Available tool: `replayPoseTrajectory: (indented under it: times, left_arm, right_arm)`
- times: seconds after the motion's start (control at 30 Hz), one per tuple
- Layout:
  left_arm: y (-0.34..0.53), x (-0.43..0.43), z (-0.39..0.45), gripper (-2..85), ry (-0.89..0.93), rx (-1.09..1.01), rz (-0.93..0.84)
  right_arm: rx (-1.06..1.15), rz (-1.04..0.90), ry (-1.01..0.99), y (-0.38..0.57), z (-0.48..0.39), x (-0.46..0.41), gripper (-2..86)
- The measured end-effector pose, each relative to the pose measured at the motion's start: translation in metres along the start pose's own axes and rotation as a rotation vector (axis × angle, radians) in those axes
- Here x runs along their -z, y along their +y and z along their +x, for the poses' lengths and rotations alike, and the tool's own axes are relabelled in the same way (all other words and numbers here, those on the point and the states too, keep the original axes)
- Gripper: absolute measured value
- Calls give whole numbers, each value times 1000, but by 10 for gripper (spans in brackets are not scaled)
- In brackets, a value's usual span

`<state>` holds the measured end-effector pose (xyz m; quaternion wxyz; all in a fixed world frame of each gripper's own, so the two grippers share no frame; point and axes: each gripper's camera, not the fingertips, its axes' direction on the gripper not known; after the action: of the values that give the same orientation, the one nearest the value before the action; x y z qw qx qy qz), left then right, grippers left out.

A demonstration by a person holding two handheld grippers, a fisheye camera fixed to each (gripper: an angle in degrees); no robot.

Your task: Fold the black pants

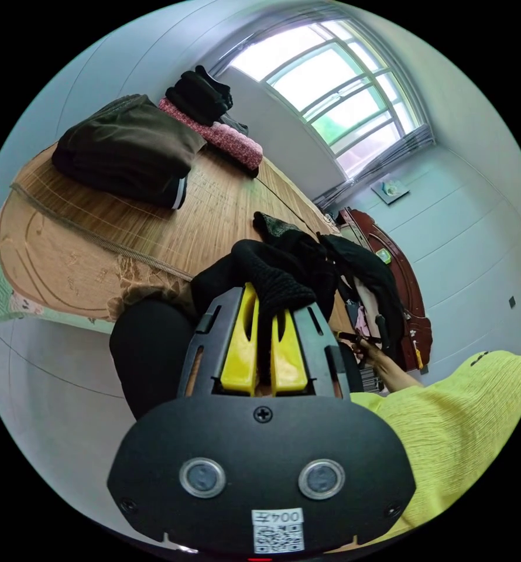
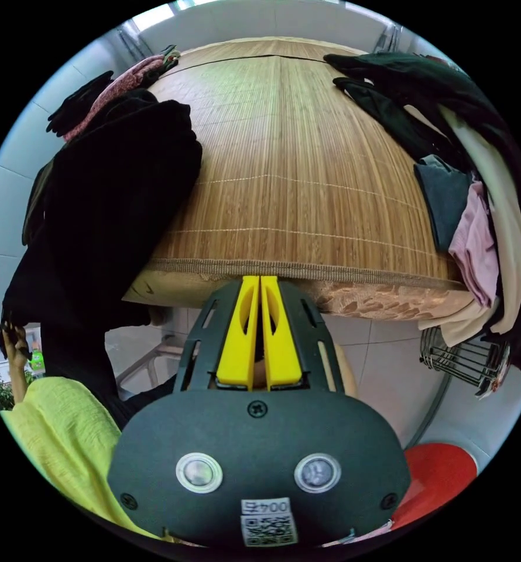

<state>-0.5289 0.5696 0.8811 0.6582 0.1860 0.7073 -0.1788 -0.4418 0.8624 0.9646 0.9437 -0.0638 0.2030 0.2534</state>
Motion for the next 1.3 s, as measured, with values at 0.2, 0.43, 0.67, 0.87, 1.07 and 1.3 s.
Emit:
replayPoseTrajectory:
  times: [0.2, 0.43, 0.67, 0.87, 1.07, 1.3]
  left_arm:
    - [4, -10, -1, -3, 38, -3, 1]
    - [12, -21, -3, -3, 82, -12, 5]
    - [25, -29, -1, -3, 108, -17, -2]
    - [35, -34, 1, -3, 123, -30, -24]
    - [48, -35, 0, -3, 137, -24, -16]
    - [53, -37, -6, -3, 162, -10, -14]
  right_arm:
    - [-62, 68, -37, 18, -5, 18, -5]
    - [-43, 41, 0, 35, -26, 26, -6]
    - [-63, 251, -159, 36, -72, 111, 33]
    - [100, 344, -248, -10, -205, 163, 172]
    - [27, 343, -83, -45, -280, 149, 191]
    - [80, 332, 249, -73, -299, 126, 76]
